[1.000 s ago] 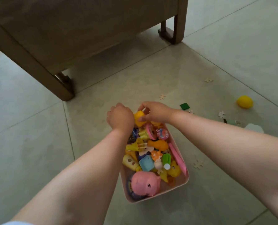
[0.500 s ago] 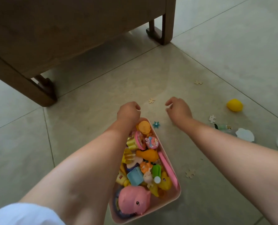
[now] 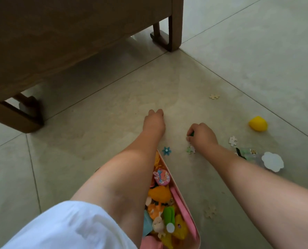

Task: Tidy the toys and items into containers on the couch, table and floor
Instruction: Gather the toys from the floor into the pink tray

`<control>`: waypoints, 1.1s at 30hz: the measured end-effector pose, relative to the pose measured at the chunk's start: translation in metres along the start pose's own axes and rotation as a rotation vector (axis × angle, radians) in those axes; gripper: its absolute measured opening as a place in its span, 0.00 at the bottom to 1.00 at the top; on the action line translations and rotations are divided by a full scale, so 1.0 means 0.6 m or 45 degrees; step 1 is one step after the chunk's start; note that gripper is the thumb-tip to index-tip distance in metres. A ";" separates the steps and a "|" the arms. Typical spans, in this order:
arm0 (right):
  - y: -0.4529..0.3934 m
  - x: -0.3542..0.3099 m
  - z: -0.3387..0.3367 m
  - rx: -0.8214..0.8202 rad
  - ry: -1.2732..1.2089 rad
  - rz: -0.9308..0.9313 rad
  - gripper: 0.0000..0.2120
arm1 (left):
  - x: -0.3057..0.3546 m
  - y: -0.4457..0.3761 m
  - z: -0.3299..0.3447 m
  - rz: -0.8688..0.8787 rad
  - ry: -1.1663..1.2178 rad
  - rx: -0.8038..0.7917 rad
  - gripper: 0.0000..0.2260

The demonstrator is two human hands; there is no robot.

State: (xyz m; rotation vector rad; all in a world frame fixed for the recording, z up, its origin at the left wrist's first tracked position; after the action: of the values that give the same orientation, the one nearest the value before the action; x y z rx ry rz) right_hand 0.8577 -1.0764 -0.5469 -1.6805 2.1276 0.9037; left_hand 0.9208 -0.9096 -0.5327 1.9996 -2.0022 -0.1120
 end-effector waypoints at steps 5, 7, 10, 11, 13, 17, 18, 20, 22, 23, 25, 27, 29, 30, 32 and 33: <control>0.009 0.005 -0.007 -0.019 -0.084 0.033 0.08 | -0.002 0.002 0.001 0.019 -0.069 -0.021 0.13; 0.018 0.009 -0.010 -0.046 -0.136 0.060 0.08 | -0.001 0.016 0.005 0.029 -0.061 -0.035 0.13; 0.036 0.026 -0.011 -0.023 -0.319 0.128 0.08 | 0.000 0.026 0.006 0.001 0.033 0.000 0.17; 0.042 0.034 -0.012 0.012 -0.387 0.149 0.08 | -0.003 0.025 0.005 -0.037 0.089 0.004 0.19; 0.053 0.047 -0.016 0.080 -0.519 0.181 0.07 | -0.009 0.025 0.004 -0.103 0.166 -0.017 0.23; 0.065 0.068 -0.039 0.158 -0.690 0.245 0.07 | -0.004 0.022 0.007 -0.159 0.115 -0.016 0.19; 0.065 0.068 -0.041 0.147 -0.689 0.237 0.08 | -0.002 0.020 0.007 -0.185 0.099 -0.017 0.17; 0.067 0.069 -0.042 0.122 -0.652 0.222 0.09 | 0.007 0.015 0.011 -0.207 0.076 -0.045 0.13; 0.069 0.070 -0.039 0.134 -0.637 0.222 0.10 | 0.020 0.020 0.009 -0.203 0.025 -0.092 0.14; 0.070 0.072 -0.039 0.145 -0.651 0.228 0.10 | 0.026 0.022 0.010 -0.190 0.007 -0.102 0.14; 0.072 0.071 -0.039 0.150 -0.695 0.237 0.10 | 0.042 0.029 0.011 -0.117 0.015 -0.112 0.14; 0.071 0.067 -0.041 0.135 -0.727 0.235 0.11 | 0.062 0.039 0.014 -0.011 0.031 -0.129 0.13; 0.070 0.061 -0.043 0.126 -0.818 0.229 0.13 | 0.077 0.057 0.010 0.081 0.096 -0.132 0.12; 0.071 0.057 -0.043 0.103 -0.905 0.235 0.14 | 0.078 0.067 0.002 0.094 0.185 -0.145 0.11; 0.072 0.036 -0.034 -0.023 -1.120 0.255 0.16 | 0.066 0.087 -0.021 0.079 0.402 -0.190 0.08; 0.074 0.016 -0.024 -0.131 -1.211 0.256 0.16 | 0.050 0.099 -0.037 0.050 0.485 -0.190 0.06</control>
State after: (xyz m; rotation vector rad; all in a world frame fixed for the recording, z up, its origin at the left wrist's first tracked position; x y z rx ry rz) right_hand 0.8154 -1.0873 -0.5280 -0.7753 1.5835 1.4967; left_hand 0.8702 -0.9341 -0.4907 1.7353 -1.7356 0.1173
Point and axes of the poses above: each hand's wrist, its own y-axis away from the middle knuckle, its own z-axis out of the palm, x = y × z, the point moved 7 cm from there along -y, towards the middle knuckle, and after that the axes turned 7 degrees about -y, right-handed, at the moved point
